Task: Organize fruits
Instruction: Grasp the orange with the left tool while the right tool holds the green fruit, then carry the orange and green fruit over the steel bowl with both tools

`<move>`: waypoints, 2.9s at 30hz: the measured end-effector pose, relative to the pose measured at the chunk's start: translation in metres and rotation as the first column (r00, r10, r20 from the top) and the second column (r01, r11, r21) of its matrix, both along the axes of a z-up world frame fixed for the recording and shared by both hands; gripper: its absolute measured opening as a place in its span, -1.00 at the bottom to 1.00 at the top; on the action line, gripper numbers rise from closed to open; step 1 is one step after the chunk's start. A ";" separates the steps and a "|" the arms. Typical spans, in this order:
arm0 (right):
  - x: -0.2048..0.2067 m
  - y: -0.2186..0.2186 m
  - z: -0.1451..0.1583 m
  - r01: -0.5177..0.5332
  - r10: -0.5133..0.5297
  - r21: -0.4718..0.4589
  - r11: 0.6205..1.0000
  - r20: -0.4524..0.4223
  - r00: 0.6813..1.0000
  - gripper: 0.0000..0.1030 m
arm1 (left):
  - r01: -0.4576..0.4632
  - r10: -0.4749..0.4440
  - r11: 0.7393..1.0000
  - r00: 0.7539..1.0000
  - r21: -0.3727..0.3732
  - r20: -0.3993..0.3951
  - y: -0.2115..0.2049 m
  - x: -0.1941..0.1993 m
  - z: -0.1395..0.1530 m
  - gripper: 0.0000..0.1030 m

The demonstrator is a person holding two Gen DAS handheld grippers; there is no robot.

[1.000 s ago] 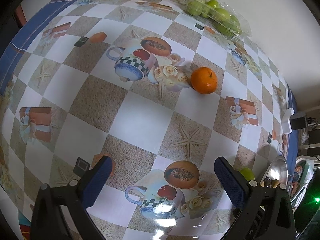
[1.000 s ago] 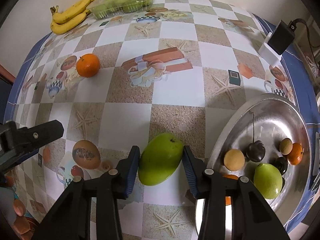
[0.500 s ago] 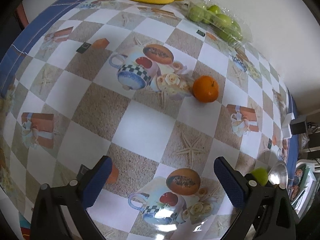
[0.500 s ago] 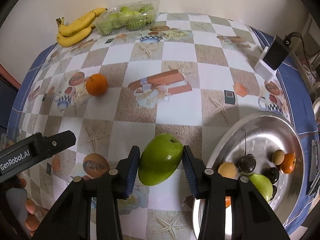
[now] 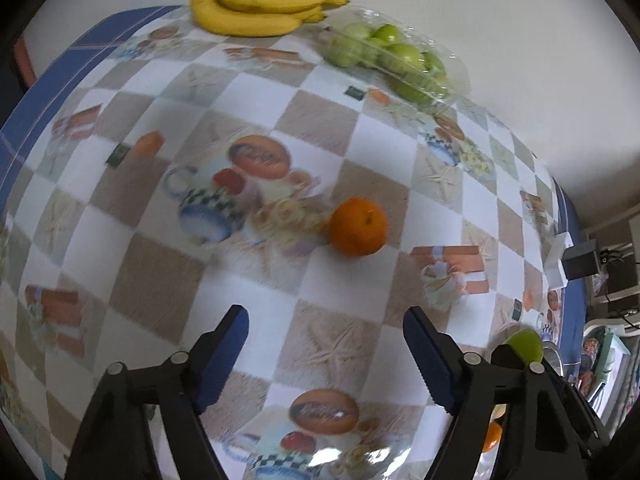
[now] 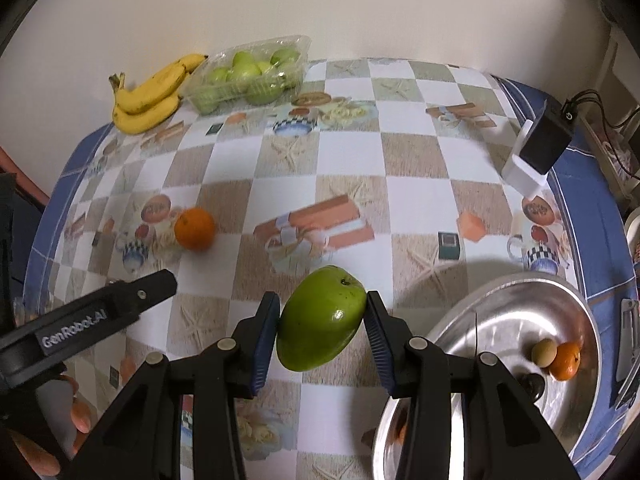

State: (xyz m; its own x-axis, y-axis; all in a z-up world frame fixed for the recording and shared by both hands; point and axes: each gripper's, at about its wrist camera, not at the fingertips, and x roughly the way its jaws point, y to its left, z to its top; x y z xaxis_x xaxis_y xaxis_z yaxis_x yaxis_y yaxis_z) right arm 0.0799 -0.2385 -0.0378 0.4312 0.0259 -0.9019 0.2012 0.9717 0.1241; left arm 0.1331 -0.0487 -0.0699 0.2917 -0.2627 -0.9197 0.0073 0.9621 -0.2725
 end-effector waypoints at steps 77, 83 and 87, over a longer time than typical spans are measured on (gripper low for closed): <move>-0.068 -0.046 0.069 0.108 -0.107 0.007 0.994 0.170 0.980 -0.13 | 0.092 -0.096 0.995 0.956 0.025 0.276 -0.022 -0.062 0.090 -0.20; -0.082 -0.054 0.060 0.128 -0.130 0.028 0.991 0.143 0.981 -0.13 | 0.159 -0.162 0.987 0.950 0.033 0.267 -0.038 -0.085 0.084 -0.20; -0.092 -0.059 0.048 0.139 -0.142 0.032 0.990 0.112 0.984 -0.13 | 0.205 -0.210 0.978 0.944 0.048 0.254 -0.054 -0.097 0.078 -0.20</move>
